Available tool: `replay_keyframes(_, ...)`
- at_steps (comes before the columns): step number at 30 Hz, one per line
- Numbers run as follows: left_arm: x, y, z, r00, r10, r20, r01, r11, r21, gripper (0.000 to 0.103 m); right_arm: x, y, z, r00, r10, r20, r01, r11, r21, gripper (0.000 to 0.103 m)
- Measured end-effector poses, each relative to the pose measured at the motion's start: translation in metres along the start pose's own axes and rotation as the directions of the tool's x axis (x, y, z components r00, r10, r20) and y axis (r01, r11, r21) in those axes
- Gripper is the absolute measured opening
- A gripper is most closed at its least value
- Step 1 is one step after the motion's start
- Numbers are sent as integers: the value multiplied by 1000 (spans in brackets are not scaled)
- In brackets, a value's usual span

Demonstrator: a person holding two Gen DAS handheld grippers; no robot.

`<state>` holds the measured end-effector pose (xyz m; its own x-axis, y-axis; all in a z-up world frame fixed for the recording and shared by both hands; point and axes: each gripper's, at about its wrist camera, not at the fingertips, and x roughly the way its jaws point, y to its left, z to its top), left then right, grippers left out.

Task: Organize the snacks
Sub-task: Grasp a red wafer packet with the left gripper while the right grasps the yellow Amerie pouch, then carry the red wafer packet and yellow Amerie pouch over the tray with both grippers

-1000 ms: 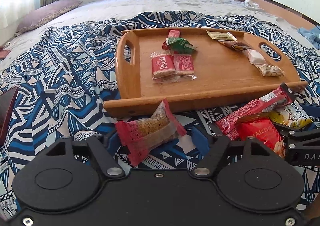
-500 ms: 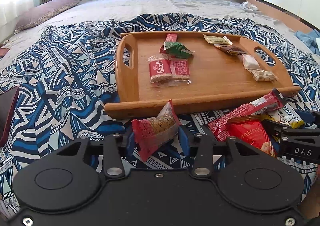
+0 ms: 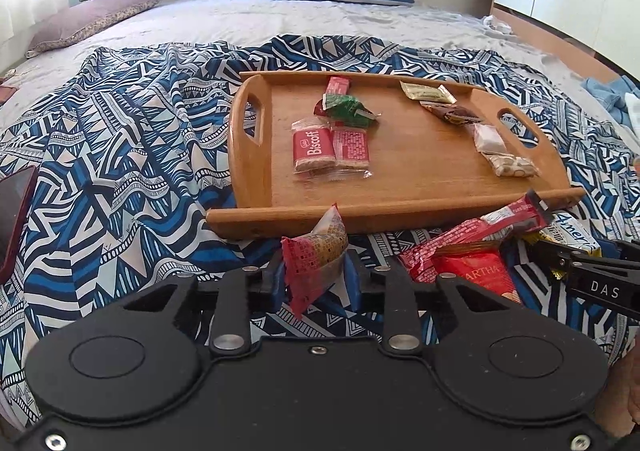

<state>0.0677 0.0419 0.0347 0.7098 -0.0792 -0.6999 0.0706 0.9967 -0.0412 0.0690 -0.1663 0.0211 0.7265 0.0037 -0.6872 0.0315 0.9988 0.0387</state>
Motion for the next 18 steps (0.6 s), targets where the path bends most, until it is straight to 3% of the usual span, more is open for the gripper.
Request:
replay_keyframes(10,-18,10,18,998,-19,63,25,994,-106,19,-14,-19,4,995,-98,34,97,995,29,57)
replay_keyframes(18,-15,4,35,996,-37,86,46,994,-101,19,-21,-30,17,982,-167,86,164,986,38,57)
